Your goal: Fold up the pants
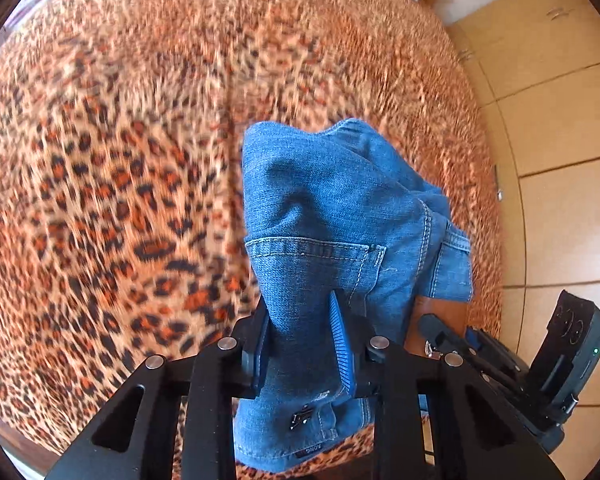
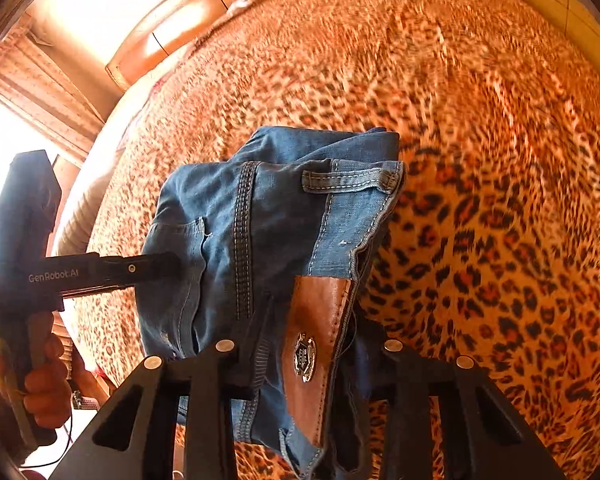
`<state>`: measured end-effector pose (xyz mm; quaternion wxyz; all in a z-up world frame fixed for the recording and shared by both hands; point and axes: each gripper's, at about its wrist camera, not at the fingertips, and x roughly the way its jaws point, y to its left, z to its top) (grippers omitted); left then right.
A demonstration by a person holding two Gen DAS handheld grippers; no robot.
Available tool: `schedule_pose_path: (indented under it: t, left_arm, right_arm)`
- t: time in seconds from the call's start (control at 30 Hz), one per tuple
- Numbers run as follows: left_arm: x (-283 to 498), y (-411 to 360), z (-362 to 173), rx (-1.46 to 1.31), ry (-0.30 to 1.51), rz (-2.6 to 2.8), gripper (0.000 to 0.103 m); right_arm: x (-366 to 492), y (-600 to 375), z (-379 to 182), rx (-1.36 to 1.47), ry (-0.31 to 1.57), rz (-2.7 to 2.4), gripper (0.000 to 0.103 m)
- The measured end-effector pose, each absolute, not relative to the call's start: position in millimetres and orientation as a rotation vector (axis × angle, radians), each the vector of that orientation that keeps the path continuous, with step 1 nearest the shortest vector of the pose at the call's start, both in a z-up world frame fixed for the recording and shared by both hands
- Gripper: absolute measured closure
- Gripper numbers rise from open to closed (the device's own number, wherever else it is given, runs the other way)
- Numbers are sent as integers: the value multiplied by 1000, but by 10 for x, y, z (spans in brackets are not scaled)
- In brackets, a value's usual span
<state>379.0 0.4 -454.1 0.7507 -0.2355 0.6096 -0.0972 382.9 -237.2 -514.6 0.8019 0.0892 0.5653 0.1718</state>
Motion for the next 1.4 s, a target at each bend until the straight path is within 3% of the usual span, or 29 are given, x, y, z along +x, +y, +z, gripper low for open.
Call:
schedule_pose_path:
  t: [0.07, 0.13, 0.2, 0.27, 0.37, 0.43, 0.53, 0.63, 1.4]
  left_arm:
    - [3905, 46, -4422, -467, 1272, -180, 76]
    - [4065, 65, -4415, -377, 1249, -115, 60]
    - [4171, 116, -4483, -261, 1275, -2, 64]
    - [4096, 247, -4510, -254, 1282, 32, 64]
    - [3876, 368, -4498, -291, 1243, 54, 60]
    - [3727, 369, -4504, -292, 1235, 68, 59]
    - [3452, 317, -4488, -298, 1227, 57, 51]
    - [3282, 232, -4468, -292, 1215, 32, 44]
    - [2584, -187, -4086, -89, 1017, 82, 44]
  right_arm:
    - [3942, -2339, -5043, 203, 1183, 370, 68]
    - [4105, -2256, -5020, 199, 1171, 358, 63]
    - [4276, -2192, -5134, 91, 1218, 246, 45]
    - [4337, -2204, -5218, 3, 1253, 129, 45]
    - [4242, -2347, -5113, 115, 1235, 147, 43]
    - [4126, -2362, -4989, 133, 1206, 137, 29]
    - [3928, -2217, -4789, 120, 1167, 146, 16]
    - [3761, -2071, -4710, 107, 1150, 141, 9]
    - [2956, -2117, -4302, -31, 931, 12, 9]
